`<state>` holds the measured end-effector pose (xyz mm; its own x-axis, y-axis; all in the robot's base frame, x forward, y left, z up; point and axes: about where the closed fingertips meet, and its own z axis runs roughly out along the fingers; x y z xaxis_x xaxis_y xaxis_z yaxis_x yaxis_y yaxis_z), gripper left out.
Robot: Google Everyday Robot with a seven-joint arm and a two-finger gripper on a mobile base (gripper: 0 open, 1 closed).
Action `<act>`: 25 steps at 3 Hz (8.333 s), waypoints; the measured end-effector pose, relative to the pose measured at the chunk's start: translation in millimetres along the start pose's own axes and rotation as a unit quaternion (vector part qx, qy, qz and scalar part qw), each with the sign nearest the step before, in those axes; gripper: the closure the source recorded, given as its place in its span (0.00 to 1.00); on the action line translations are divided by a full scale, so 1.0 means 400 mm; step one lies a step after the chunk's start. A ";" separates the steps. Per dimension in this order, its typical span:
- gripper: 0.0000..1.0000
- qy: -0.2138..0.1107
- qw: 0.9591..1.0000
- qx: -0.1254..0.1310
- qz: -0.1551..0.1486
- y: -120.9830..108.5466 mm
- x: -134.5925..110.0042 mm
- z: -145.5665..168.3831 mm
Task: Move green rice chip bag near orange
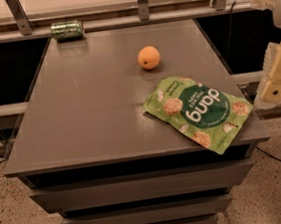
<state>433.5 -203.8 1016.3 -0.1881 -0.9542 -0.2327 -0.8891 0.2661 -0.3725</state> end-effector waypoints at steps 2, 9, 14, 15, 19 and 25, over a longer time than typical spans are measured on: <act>0.00 -0.001 1.000 -0.005 0.006 0.002 0.000 0.012; 0.41 -0.046 0.983 -0.134 0.116 0.125 -0.064 0.548; 1.00 -0.046 0.983 -0.134 0.116 0.108 -0.073 0.508; 1.00 -0.046 0.983 -0.134 0.116 0.108 -0.073 0.508; 1.00 -0.069 0.994 -0.021 0.083 -0.207 -0.054 0.190; 1.00 -0.032 0.969 0.108 0.219 -0.487 -0.100 0.348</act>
Offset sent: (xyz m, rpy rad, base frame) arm 0.0061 -0.0007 -0.0218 0.0208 0.0514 -0.0216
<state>672.3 -198.2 973.0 -0.4958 -0.7344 -0.4634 -0.6203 0.6730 -0.4028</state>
